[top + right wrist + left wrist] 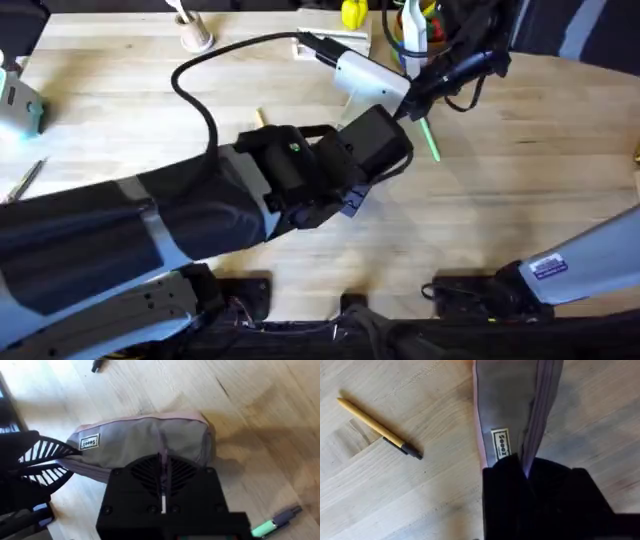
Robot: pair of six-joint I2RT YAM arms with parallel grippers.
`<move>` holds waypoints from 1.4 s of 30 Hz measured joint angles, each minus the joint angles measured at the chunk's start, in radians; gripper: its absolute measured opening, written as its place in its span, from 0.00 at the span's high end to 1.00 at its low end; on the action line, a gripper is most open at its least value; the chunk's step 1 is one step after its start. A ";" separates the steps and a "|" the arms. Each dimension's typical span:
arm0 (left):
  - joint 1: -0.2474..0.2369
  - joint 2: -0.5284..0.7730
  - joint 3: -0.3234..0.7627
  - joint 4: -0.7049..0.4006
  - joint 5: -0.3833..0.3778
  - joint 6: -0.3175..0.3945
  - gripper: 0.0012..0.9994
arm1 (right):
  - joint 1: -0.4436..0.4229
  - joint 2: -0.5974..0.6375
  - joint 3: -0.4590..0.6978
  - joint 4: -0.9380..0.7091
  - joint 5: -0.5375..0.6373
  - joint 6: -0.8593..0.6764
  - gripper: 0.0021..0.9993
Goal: Unzip the bag, pick up the pens from the table one at a time and place them inside, then zip the bag closed.
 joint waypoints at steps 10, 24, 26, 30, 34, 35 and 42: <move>0.000 0.000 0.000 0.000 0.000 0.000 0.96 | 0.001 0.000 0.000 0.000 -0.011 0.000 0.97; 0.000 0.000 0.000 -0.005 -0.002 0.000 0.96 | 0.000 -0.064 0.012 -0.035 -0.094 0.016 0.97; 0.000 0.000 0.000 -0.005 -0.002 0.000 0.96 | 0.000 -0.064 0.011 -0.039 -0.100 0.034 0.97; 0.000 0.000 0.000 -0.006 -0.003 0.000 0.96 | 0.001 -0.064 0.011 -0.040 -0.135 0.065 0.97; 0.000 0.000 0.000 -0.008 -0.005 0.000 0.96 | 0.016 -0.064 0.012 -0.040 -0.152 0.076 0.97; 0.000 0.000 0.000 -0.008 -0.006 0.000 0.96 | 0.023 -0.064 0.011 -0.040 -0.155 0.076 0.97; 0.000 0.000 0.000 -0.008 -0.007 0.000 0.96 | 0.072 -0.060 0.012 -0.043 -0.159 0.077 0.97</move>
